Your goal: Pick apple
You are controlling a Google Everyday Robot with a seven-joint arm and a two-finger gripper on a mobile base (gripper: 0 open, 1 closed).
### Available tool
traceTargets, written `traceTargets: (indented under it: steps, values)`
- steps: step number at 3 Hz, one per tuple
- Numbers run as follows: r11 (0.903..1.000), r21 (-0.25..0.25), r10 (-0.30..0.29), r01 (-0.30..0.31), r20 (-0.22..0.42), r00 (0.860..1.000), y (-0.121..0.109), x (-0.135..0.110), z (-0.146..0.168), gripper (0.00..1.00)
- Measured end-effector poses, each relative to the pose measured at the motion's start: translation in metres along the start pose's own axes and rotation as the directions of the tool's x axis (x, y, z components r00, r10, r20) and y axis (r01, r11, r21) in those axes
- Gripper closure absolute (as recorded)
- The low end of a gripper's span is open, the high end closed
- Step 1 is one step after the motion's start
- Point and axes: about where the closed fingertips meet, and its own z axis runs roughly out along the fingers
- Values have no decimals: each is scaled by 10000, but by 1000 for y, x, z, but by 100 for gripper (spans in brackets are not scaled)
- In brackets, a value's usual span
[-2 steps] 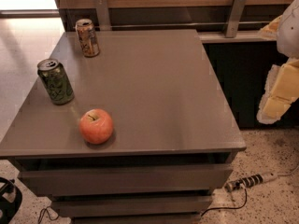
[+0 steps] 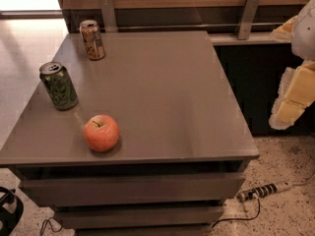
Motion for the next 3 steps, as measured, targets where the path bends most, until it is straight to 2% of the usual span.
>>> traceTargets:
  steps: [1, 2, 3]
  values:
    - [9987, -494, -74, 122, 959, 9954, 2, -12, 15, 0]
    - [9921, -1144, -214, 523, 2565, 9663, 10, -41, 47, 0]
    - [9848, -1489, -236, 894, 3951, 9183, 20, -78, 78, 0]
